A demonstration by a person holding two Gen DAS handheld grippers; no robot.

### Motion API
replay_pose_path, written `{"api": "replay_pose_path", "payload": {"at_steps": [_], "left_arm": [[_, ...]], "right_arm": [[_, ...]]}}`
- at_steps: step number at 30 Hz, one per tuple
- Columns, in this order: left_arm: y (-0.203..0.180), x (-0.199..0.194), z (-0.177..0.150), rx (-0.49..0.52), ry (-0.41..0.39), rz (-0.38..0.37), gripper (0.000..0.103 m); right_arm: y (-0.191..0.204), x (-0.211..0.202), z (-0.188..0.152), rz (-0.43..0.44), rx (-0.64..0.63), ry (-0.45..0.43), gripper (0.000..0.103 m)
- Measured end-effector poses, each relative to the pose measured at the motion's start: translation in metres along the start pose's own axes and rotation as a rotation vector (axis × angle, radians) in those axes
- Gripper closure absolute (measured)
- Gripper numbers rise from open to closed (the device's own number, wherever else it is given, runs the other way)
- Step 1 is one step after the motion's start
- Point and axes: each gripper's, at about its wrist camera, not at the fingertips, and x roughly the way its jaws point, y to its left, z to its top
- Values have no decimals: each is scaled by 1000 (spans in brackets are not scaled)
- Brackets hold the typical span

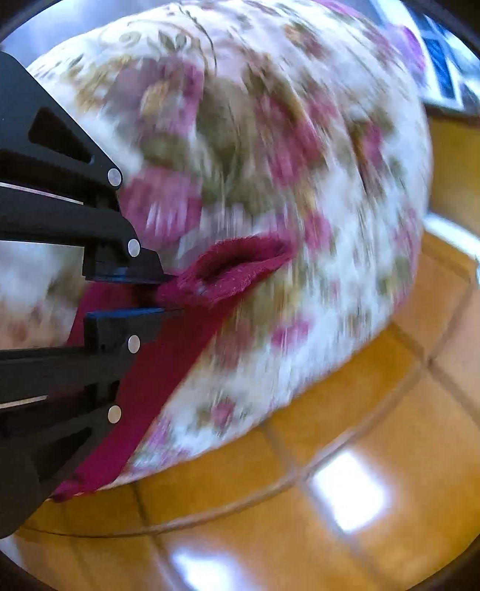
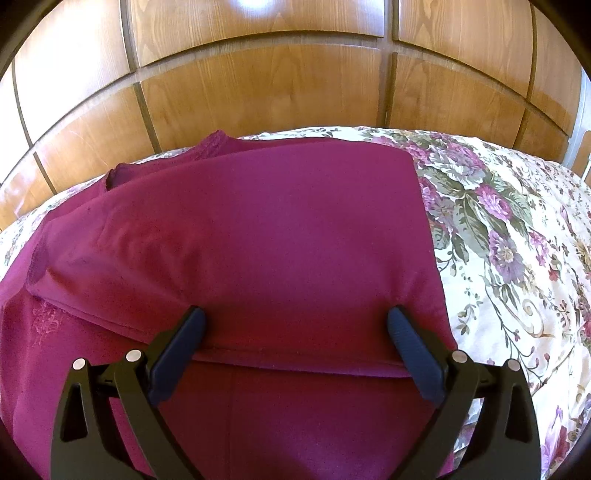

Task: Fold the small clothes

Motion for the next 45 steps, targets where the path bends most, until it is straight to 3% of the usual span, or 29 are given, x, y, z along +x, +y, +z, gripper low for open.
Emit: {"api": "replay_pose_path", "payload": {"at_steps": [4, 9, 14, 16, 20, 22, 26, 29, 32, 36, 39, 41, 43, 45], "left_arm": [[-76, -22, -34, 195, -5, -142, 94], [-171, -25, -112, 435, 87, -302, 94], [-230, 1, -213, 665, 242, -329, 94], [-238, 13, -238, 720, 288, -319, 91], [-237, 12, -268, 813, 300, -302, 59], [-230, 5, -266, 828, 277, -321, 51], [-208, -14, -263, 858, 220, -320, 51], [-192, -12, -264, 828, 234, -309, 51], [-178, -5, -270, 813, 252, -286, 51], [-173, -7, -276, 837, 224, -292, 51], [-169, -5, -281, 849, 209, -289, 51], [-169, -5, -283, 855, 202, -285, 51], [-169, -5, -283, 856, 196, -289, 51], [-168, -5, -284, 858, 190, -293, 51]], "right_arm": [[0, 1, -1, 0, 1, -1, 4], [0, 1, -1, 1, 1, -1, 4], [0, 1, -1, 6, 5, -3, 4], [-1, 1, -1, 10, 7, -3, 4], [0, 2, -1, 11, 9, -1, 4], [0, 2, 1, 8, 6, 6, 4], [5, -8, 10, -19, -2, 23, 6], [21, -43, 19, 119, 33, -40, 12], [57, -59, 19, 373, 29, 22, 22], [119, -39, 4, 544, -22, 207, 34], [152, -20, -5, 520, -53, 265, 41], [167, -18, -3, 436, -96, 252, 67], [169, -23, 6, 386, -126, 236, 102], [163, -42, 19, 423, -144, 183, 103]]}}
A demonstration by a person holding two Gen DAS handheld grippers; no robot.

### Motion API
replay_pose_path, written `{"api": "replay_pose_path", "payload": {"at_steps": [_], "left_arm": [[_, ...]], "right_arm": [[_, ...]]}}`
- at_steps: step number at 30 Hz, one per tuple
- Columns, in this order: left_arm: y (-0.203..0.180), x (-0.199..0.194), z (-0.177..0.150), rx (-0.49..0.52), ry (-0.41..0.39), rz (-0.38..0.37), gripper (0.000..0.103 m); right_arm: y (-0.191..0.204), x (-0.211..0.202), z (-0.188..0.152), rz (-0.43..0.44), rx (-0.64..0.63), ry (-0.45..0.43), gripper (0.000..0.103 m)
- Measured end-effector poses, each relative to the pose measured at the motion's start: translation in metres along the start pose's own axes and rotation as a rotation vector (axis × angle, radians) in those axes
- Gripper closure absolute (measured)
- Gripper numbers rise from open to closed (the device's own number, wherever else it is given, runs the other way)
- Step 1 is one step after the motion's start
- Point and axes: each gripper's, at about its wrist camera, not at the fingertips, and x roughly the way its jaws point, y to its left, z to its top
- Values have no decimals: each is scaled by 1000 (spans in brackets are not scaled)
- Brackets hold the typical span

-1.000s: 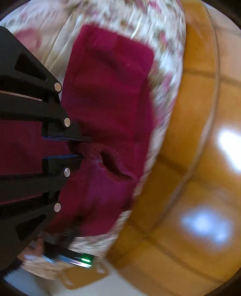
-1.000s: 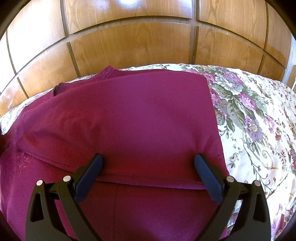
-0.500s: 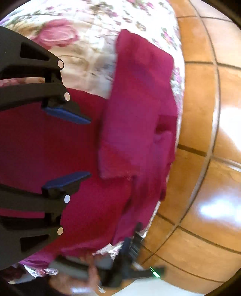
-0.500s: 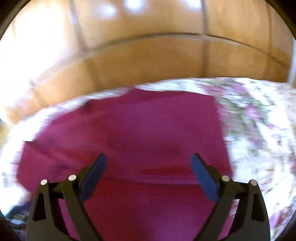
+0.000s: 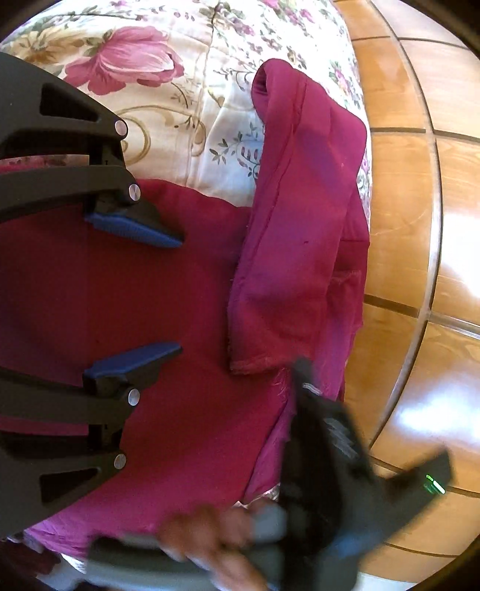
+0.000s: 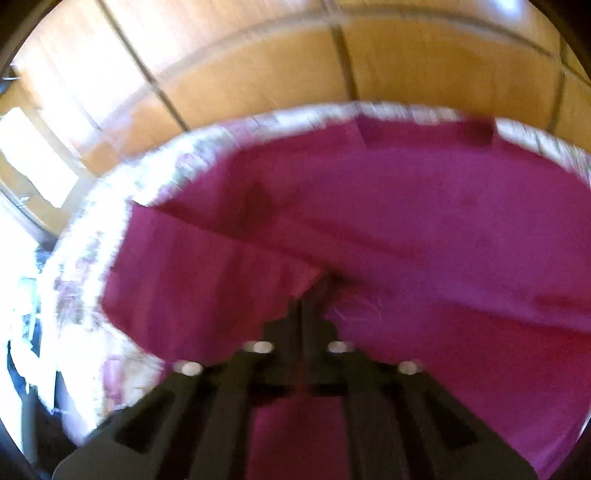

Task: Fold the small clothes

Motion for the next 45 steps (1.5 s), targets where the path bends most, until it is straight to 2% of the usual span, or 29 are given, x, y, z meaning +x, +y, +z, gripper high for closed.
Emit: {"api": "replay_pose_path", "payload": {"at_steps": [5, 7, 11, 14, 19, 22, 26, 29, 31, 34, 37, 40, 45], "left_arm": [[-3, -1, -4, 9, -6, 10, 50], [-3, -1, -4, 10, -6, 10, 50], [-4, -1, -5, 10, -6, 11, 50], [-5, -2, -6, 13, -6, 14, 50], [-8, -1, -6, 22, -7, 23, 50], [-8, -1, -7, 24, -4, 26, 50], [-10, -1, -2, 27, 28, 39, 50], [-10, -6, 10, 17, 65, 23, 50], [-9, -11, 20, 3, 56, 9, 50], [-10, -22, 44, -4, -10, -13, 50], [-12, -15, 71, 6, -41, 10, 50], [-6, 2, 97, -24, -36, 32, 50], [3, 25, 136, -29, -48, 51, 50]], "right_arm": [[0, -85, 32, 4, -41, -195, 103], [-6, -107, 46, -5, -38, -249, 103], [-39, -137, 66, -102, 10, -333, 103], [-72, -137, 64, -171, 77, -322, 103], [-145, -111, 48, -332, 221, -238, 103], [-188, -91, 29, -370, 313, -173, 103], [-214, -71, 11, -360, 376, -123, 102], [-217, -75, 2, -359, 388, -129, 95], [-212, -89, 0, -392, 369, -155, 60], [-191, -113, 1, -377, 318, -227, 59], [-164, -117, 7, -320, 248, -249, 59], [-138, -100, 13, -278, 176, -230, 55], [-126, -54, 15, -311, 119, -158, 53]]}}
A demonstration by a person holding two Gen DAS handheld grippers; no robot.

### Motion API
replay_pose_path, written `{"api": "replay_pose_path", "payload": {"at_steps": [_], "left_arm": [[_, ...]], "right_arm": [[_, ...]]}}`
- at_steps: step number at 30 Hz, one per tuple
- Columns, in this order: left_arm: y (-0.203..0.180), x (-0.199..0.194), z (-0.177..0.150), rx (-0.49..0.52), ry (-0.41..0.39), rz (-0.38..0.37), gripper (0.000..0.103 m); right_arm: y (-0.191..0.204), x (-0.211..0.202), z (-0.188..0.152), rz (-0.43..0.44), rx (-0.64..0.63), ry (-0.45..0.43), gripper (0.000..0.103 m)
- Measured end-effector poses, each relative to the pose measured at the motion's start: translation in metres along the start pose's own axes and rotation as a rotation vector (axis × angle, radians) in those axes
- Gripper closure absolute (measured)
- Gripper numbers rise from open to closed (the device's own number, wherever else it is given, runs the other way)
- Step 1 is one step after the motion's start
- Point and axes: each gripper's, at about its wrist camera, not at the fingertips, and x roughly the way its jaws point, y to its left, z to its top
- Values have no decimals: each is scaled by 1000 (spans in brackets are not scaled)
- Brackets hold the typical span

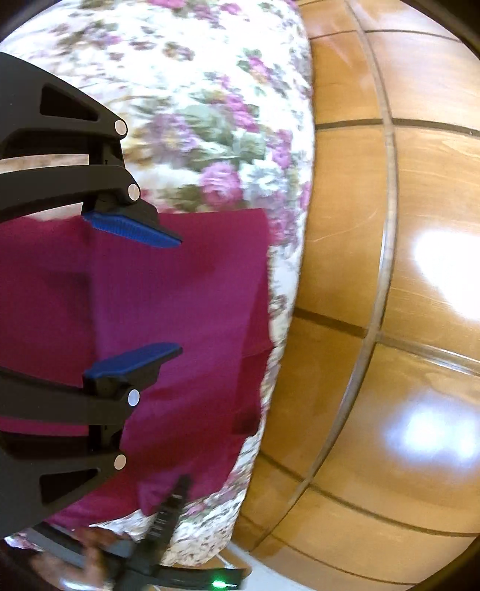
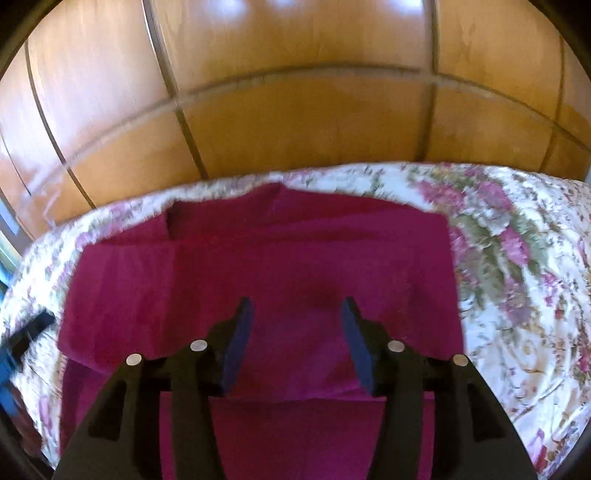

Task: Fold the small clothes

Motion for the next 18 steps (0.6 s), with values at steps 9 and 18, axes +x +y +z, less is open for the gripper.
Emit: {"api": "replay_pose_path", "payload": {"at_steps": [9, 18], "left_arm": [[54, 49, 42, -176, 57, 48, 50], [103, 78, 49, -339, 151, -190, 53]], "right_arm": [[-26, 29, -31, -76, 0, -56, 50], [-29, 29, -30, -67, 3, -75, 49]]}}
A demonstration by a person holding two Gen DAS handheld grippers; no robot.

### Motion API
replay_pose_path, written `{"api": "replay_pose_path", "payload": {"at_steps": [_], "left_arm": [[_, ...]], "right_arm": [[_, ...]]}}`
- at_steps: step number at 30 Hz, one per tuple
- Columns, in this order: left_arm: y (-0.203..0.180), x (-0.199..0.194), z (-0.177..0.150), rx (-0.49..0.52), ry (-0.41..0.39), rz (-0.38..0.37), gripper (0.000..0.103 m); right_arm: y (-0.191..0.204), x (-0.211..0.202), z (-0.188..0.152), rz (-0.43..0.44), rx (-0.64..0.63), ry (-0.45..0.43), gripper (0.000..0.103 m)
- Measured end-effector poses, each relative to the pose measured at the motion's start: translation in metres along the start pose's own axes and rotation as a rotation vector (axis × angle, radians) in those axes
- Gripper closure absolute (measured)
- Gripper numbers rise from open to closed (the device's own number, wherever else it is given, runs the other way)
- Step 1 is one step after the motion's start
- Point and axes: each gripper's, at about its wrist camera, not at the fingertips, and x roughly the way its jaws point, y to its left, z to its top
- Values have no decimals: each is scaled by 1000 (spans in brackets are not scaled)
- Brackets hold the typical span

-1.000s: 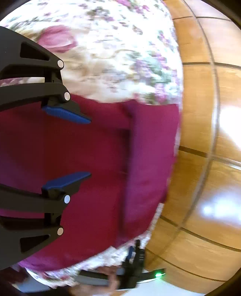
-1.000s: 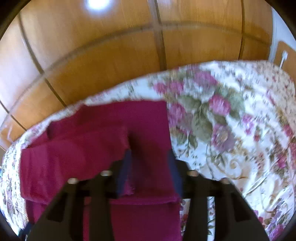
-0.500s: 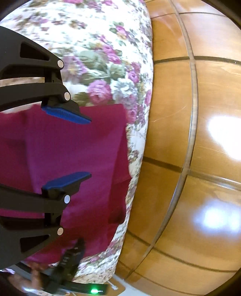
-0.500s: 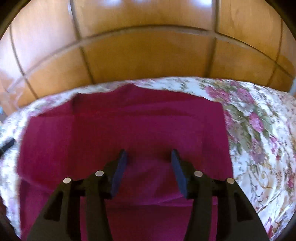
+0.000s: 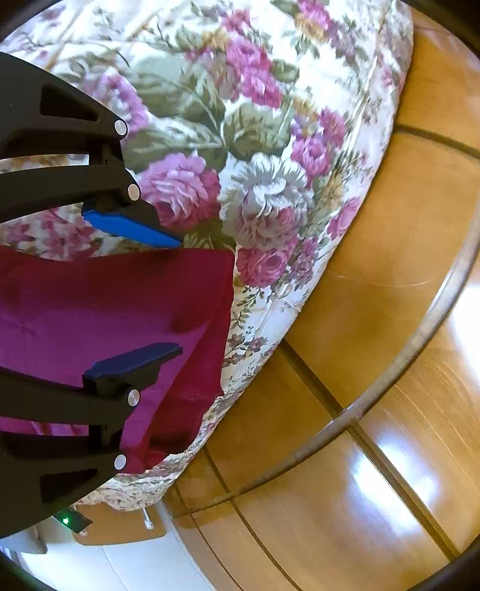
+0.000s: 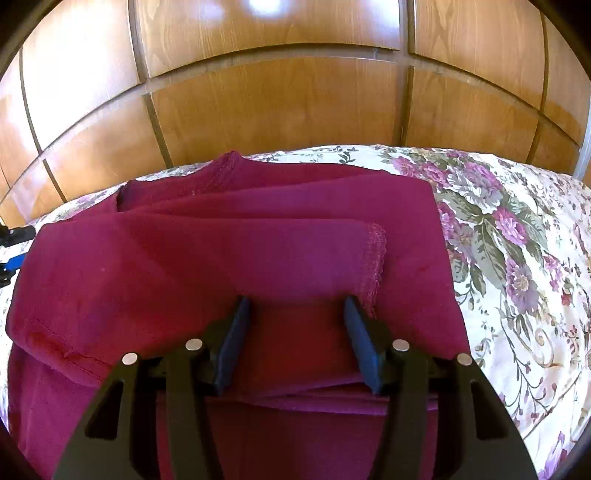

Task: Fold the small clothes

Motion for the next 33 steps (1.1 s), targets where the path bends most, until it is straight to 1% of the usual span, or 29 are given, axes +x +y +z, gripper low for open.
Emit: {"api": "replay_pose_path", "payload": {"at_steps": [1, 2, 4, 5, 7, 8, 10, 11, 12, 13, 14, 16, 18, 19, 21, 23, 24, 25, 26, 27, 28, 29, 32, 33], "left_arm": [[-3, 3, 0, 18, -3, 17, 74], [-8, 5, 0, 40, -4, 28, 83], [-26, -2, -2, 104, -56, 34, 87], [-32, -2, -4, 135, -74, 52, 87], [-50, 6, -12, 255, -110, 200, 87], [-55, 19, -19, 321, -109, 296, 87], [-50, 42, -27, 376, -81, 400, 86], [-47, 49, -32, 397, -90, 421, 82], [-47, 49, -35, 414, -115, 434, 81], [-48, 47, -34, 408, -116, 438, 81], [-47, 45, -32, 393, -114, 445, 75], [-46, 35, -31, 359, -125, 465, 68], [-48, 15, -35, 335, -147, 467, 68], [-51, 1, -43, 328, -162, 450, 68], [-57, -20, -60, 356, -166, 387, 68], [-70, -29, -83, 430, -158, 346, 68], [-77, -27, -97, 492, -144, 354, 68], [-79, -21, -107, 545, -132, 404, 68], [-78, -11, -116, 582, -104, 463, 68], [-70, 5, -122, 587, -41, 490, 68], [-65, 7, -122, 570, -55, 477, 67], [-65, 6, -120, 556, -51, 474, 67], [-67, -6, -116, 508, -51, 482, 67], [-68, -15, -118, 490, -61, 469, 67]], "right_arm": [[0, 0, 0, -1, -1, -1, 49], [1, 0, 0, -4, -3, -1, 49], [2, 0, -1, -12, -8, -3, 49], [3, 0, -1, -17, -11, -4, 49], [5, 1, -1, -33, -22, -5, 49], [7, 2, -1, -42, -29, -5, 48], [10, 2, -2, -57, -43, -9, 48], [10, 2, -2, -56, -43, -9, 48], [10, 3, -2, -56, -43, -9, 48], [10, 3, -2, -56, -43, -9, 48], [9, 3, -2, -55, -42, -10, 48], [8, 3, -2, -45, -33, -8, 48], [7, 3, -1, -38, -27, -8, 48], [7, 3, -1, -39, -28, -8, 48], [7, 4, -1, -43, -30, -8, 48], [8, 3, -2, -46, -31, -9, 48], [8, 3, -2, -47, -33, -10, 48], [8, 3, -2, -49, -34, -9, 48], [9, 3, -2, -51, -36, -9, 48], [9, 3, -2, -53, -36, -9, 48], [9, 3, -2, -55, -38, -10, 48], [10, 3, -2, -58, -41, -9, 48], [13, 2, -1, -88, -57, -3, 45], [15, 1, 0, -107, -66, 4, 41]]}}
